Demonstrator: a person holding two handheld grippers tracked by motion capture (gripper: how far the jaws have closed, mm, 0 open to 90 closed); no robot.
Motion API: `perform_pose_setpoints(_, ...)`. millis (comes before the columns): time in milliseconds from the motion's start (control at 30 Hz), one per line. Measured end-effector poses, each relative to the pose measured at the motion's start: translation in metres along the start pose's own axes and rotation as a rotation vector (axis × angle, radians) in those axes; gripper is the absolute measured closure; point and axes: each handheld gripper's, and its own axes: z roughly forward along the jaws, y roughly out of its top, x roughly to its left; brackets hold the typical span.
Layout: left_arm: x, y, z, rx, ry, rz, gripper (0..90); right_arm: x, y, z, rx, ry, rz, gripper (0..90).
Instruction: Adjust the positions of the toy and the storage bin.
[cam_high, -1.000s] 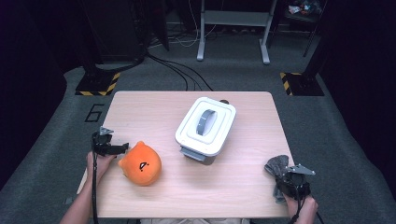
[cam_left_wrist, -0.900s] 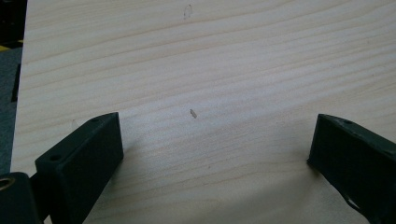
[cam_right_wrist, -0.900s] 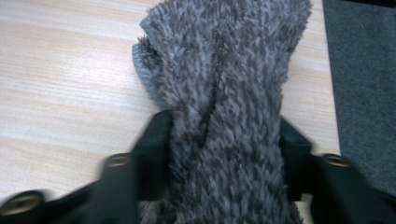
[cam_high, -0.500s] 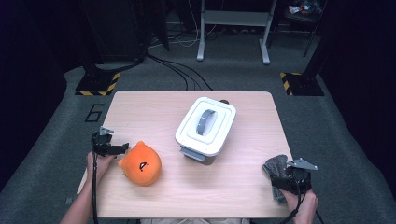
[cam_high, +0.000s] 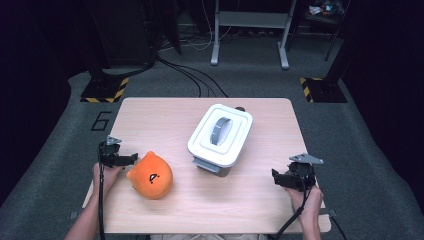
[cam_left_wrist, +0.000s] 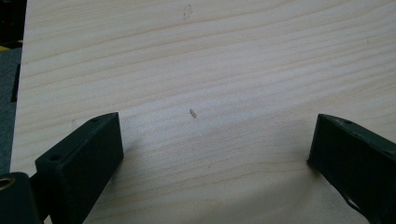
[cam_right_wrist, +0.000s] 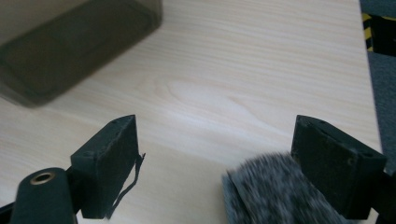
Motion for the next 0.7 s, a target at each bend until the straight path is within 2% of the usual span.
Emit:
perform_pose_setpoints(300, 0.000, 0.000, 0.000, 0.003, -0.001, -0.003, 2.5, 0.013, 0.032, 0.024, -0.020, 0.087, -0.007, 14.6)
perform_pose_setpoints(367, 0.000, 0.000, -0.001, 0.007, -0.001, 0.002, 2.5, 0.015, 0.038, 0.027, -0.027, 0.093, -0.015, 14.7)
perform_pose_setpoints(700, 0.000, 0.000, -0.001, 0.005, -0.001, 0.000, 2.5, 0.018, 0.077, 0.037, -0.070, 0.141, 0.006, 15.1)
